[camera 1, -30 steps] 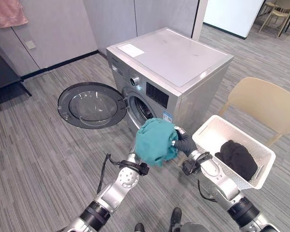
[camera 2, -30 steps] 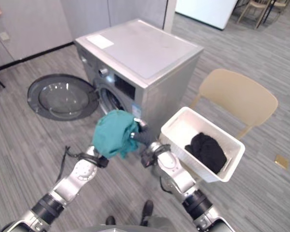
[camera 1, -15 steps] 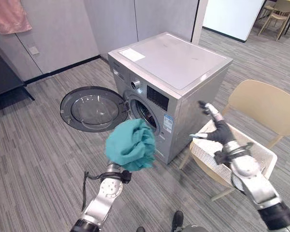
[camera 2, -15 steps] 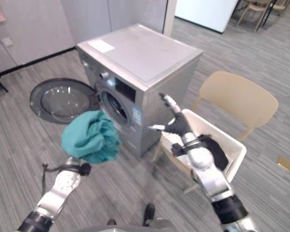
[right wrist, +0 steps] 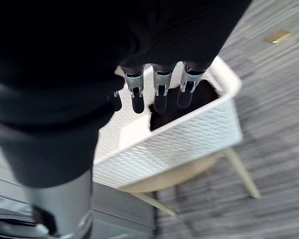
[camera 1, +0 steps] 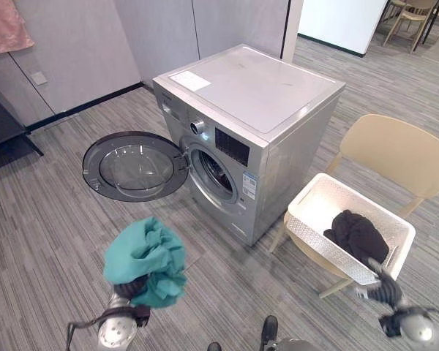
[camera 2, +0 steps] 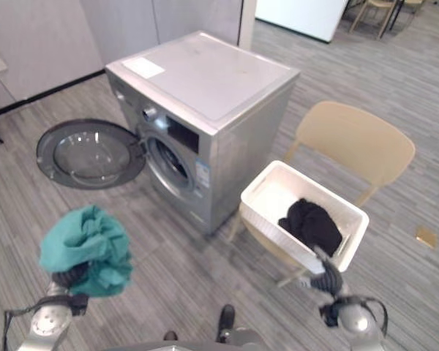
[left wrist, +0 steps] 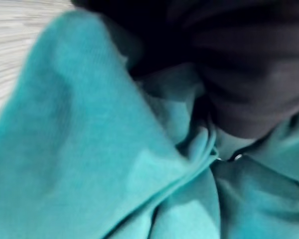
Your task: Grab the laundry basket,head to the washer,open it,put in the laundry and shut it.
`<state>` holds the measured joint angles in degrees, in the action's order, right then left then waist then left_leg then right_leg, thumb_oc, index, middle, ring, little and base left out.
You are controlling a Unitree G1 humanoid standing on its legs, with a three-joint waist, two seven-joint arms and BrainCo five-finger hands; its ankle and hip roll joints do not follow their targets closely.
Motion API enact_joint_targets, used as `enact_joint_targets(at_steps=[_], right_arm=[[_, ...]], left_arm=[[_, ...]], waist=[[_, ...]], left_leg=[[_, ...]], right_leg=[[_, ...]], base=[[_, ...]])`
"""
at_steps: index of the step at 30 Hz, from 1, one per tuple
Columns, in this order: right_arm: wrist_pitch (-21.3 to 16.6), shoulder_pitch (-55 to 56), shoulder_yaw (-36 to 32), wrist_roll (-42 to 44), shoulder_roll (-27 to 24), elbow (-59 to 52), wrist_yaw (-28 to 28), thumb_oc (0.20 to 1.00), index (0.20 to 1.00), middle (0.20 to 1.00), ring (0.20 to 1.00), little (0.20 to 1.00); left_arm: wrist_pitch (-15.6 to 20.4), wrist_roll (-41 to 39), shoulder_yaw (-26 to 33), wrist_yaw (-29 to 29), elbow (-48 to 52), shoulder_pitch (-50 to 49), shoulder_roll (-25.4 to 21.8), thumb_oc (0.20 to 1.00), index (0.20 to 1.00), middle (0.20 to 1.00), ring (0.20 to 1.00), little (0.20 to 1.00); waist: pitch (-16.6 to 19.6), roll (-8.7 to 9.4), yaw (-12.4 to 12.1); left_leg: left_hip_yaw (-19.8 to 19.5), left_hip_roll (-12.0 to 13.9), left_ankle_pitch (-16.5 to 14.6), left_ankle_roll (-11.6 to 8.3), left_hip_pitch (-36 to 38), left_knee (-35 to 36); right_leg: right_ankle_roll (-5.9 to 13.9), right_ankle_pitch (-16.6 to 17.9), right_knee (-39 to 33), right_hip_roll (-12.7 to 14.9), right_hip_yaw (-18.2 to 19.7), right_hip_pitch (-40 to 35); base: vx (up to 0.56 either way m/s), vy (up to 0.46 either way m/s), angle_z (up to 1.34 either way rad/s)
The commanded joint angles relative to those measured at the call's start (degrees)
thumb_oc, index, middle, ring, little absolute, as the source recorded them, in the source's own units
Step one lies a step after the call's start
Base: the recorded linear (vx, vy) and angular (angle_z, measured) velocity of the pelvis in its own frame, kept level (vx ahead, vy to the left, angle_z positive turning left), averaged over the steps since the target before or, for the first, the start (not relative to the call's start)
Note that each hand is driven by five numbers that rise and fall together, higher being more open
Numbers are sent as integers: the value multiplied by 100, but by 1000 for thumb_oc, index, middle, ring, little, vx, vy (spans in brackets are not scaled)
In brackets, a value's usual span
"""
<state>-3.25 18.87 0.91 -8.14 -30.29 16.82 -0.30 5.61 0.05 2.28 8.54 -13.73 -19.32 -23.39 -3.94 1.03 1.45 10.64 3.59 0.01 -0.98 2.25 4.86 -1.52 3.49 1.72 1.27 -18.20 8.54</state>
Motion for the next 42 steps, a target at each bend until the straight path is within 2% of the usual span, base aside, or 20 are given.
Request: enact_joint_targets(at_steps=[1,5,8,13,17,20,21,22,24,26,29,32,34,35,36,37,38,39,40,42], right_arm=[[-274,-580,234,-308,195,421,-90,1000,1000,1000,1000,1000],[-246,-868,351,-335,292,901,-257,1000,1000,1000,1000,1000],[-216,-1150,399,-254,370,1234,-491,1000,1000,1000,1000,1000],[-79,-1285,548,-210,472,1524,-628,1000,1000,1000,1000,1000],[-15,-1506,737,-213,631,1720,-639,1000,1000,1000,1000,1000],[17,-1609,870,-245,691,1654,-610,1000,1000,1000,1000,1000],[16,-1625,895,-234,704,1630,-624,1000,1000,1000,1000,1000],[2,-1609,939,-217,737,1500,-609,1000,1000,1000,1000,1000],[2,-1616,946,-212,742,1469,-603,1000,1000,1000,1000,1000],[-18,-1636,941,-157,742,1410,-609,1000,1000,1000,1000,1000],[3,-1564,904,-136,728,1411,-618,1000,1000,1000,1000,1000],[1,-1510,885,-156,712,1475,-619,1000,1000,1000,1000,1000],[-17,-1320,848,-160,698,1453,-600,1000,1000,1000,1000,1000],[-51,-1327,834,-172,656,1514,-611,1000,1000,1000,1000,1000],[-53,-1328,835,-171,654,1517,-612,1000,1000,1000,1000,1000],[-70,-1347,822,-156,635,1553,-628,1000,1000,1000,1000,1000],[-99,-1379,805,-86,606,1554,-642,1000,1000,1000,1000,1000],[-99,-1379,805,-85,605,1554,-642,1000,1000,1000,1000,1000],[-102,-1414,789,-33,596,1579,-675,1000,1000,1000,1000,1000],[-90,-1494,789,41,561,1553,-695,1000,1000,1000,1000,1000]], left_arm=[[305,-328,474,-63,197,116,-217,200,200,200,200,200],[310,-415,485,41,156,254,-208,200,200,200,200,200],[332,-474,275,174,162,670,-275,200,200,200,200,200],[387,-540,-158,168,276,1075,-304,200,200,200,200,200],[364,-442,-290,89,329,1104,-384,200,200,200,200,200],[327,-329,-380,42,381,1227,-578,200,200,200,200,200],[327,-289,-418,55,367,1295,-626,200,200,200,200,200],[329,-141,-552,67,340,1412,-702,200,200,200,200,200],[339,-132,-566,72,325,1429,-679,200,200,200,200,200],[323,-137,-557,91,325,1441,-665,200,200,200,200,200],[292,-154,-668,50,278,1558,-554,200,200,200,200,200],[332,-128,-815,68,216,1662,-453,200,200,200,200,200],[366,-56,-906,10,281,1611,-431,200,200,200,200,200],[380,-44,-987,-30,307,1596,-400,200,200,200,200,200],[380,-43,-988,-30,306,1597,-398,200,200,200,200,200],[376,-39,-1001,-57,325,1582,-391,200,200,200,200,200],[372,-102,-1018,-107,385,1520,-366,200,200,200,200,200],[372,-102,-1018,-108,386,1519,-366,200,200,200,200,200],[370,-134,-1014,-93,352,1522,-356,200,200,200,200,200],[350,-184,-1052,-85,319,1554,-341,200,200,200,200,200]], waist=[[-218,340,-149],[-459,367,-265],[-654,378,-342],[-557,300,-121],[-547,312,-155],[-677,315,-158],[-719,291,-127],[-846,225,72],[-891,194,142],[-957,157,238],[-990,181,421],[-952,100,547],[-855,80,649],[-737,89,752],[-732,84,757],[-674,46,782],[-625,56,784],[-624,49,786],[-630,58,759],[-707,185,654]], left_leg=[[-189,-272,-136,-43,-36,-45],[-238,-279,-182,-29,-357,-444],[-135,-260,-244,-116,-991,-1040],[1144,89,-599,-68,-919,-1282],[1128,20,-819,106,-1017,-1484],[990,-155,-998,318,-921,-1480],[930,-211,-1031,352,-846,-1421],[690,-321,-1089,401,-502,-1229],[643,-362,-1133,406,-343,-1132],[590,-369,-1211,406,-84,-962],[369,-547,-1414,380,406,-771],[216,-530,-1544,309,734,-652],[62,-532,-1634,235,932,-687],[98,-412,-1379,56,826,-991],[94,-405,-1384,51,814,-1003],[146,-234,-1157,-117,723,-1302],[194,59,-576,-283,408,-2247],[188,74,-589,-293,393,-2276],[166,139,-319,-342,267,-2627],[83,104,-340,-173,-237,-3050]], right_leg=[[751,-540,-395,209,559,-1043],[725,-552,-323,282,475,-960],[710,-587,-215,466,66,-781],[759,-708,-155,711,-625,-810],[826,-835,266,933,-711,-938],[910,-674,1405,1257,-441,-551],[925,-671,1749,1258,-280,-352],[878,-741,2286,911,305,212],[897,-765,2283,830,449,403],[852,-709,1989,737,393,789],[988,-293,1169,606,197,1325],[1046,-146,792,549,8,1418],[953,-139,729,470,227,1265],[764,-23,743,415,309,1198],[761,-22,737,411,303,1199],[696,-55,652,342,283,1065],[497,-208,550,144,343,757],[489,-206,541,133,337,754],[402,-278,484,39,367,615],[302,-409,396,40,555,349]], base=[[0,0,0],[-72,-8,3],[-134,-17,36],[61,79,100],[198,234,67],[124,214,3],[250,251,59],[210,181,66],[196,93,45],[325,38,38],[358,-13,15],[341,-46,31],[444,-180,55],[315,-192,76],[287,-224,76],[357,-262,60],[355,-264,48],[339,-256,22],[176,-142,-19],[243,-153,-54]])
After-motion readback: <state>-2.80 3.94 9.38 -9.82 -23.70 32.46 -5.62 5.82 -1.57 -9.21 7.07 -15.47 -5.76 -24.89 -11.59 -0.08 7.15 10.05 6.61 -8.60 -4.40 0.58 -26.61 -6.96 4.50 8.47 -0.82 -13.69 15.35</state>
